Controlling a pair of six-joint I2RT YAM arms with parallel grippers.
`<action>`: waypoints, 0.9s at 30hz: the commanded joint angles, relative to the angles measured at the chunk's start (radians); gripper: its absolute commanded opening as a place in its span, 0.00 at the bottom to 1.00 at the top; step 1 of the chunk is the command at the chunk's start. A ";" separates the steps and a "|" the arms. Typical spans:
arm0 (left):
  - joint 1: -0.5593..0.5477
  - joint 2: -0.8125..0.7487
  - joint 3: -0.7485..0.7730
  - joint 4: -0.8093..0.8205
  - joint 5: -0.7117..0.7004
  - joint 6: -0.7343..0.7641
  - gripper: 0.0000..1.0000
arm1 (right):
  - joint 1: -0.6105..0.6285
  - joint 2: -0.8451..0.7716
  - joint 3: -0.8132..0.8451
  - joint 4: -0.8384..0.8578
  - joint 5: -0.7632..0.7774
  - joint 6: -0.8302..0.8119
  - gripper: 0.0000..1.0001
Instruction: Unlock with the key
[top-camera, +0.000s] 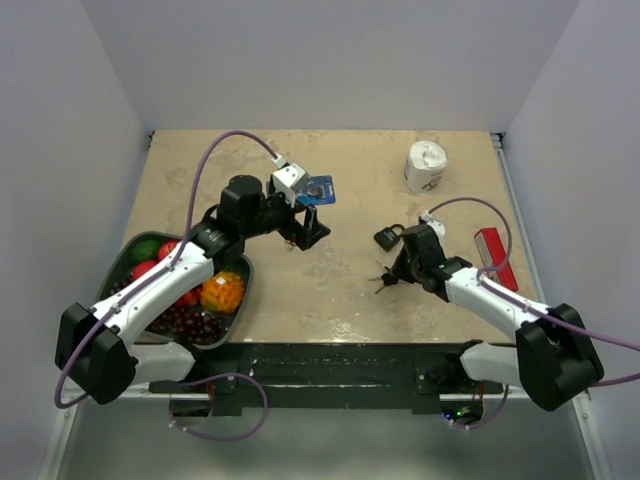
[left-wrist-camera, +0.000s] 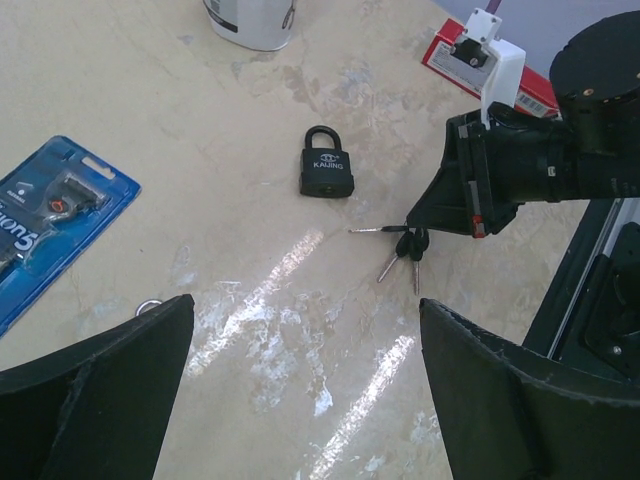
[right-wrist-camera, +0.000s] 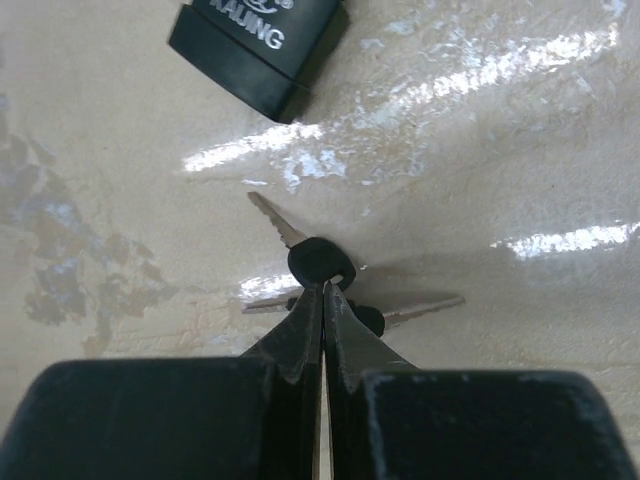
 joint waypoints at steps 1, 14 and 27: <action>-0.007 0.025 -0.008 0.066 0.047 0.010 0.98 | -0.001 -0.067 0.019 0.051 -0.051 -0.043 0.00; -0.012 0.107 -0.031 0.201 0.379 -0.063 0.98 | -0.001 -0.101 0.094 0.248 -0.583 -0.374 0.00; -0.012 0.102 -0.031 0.197 0.540 -0.017 0.99 | -0.003 -0.078 0.347 0.222 -1.034 -0.451 0.00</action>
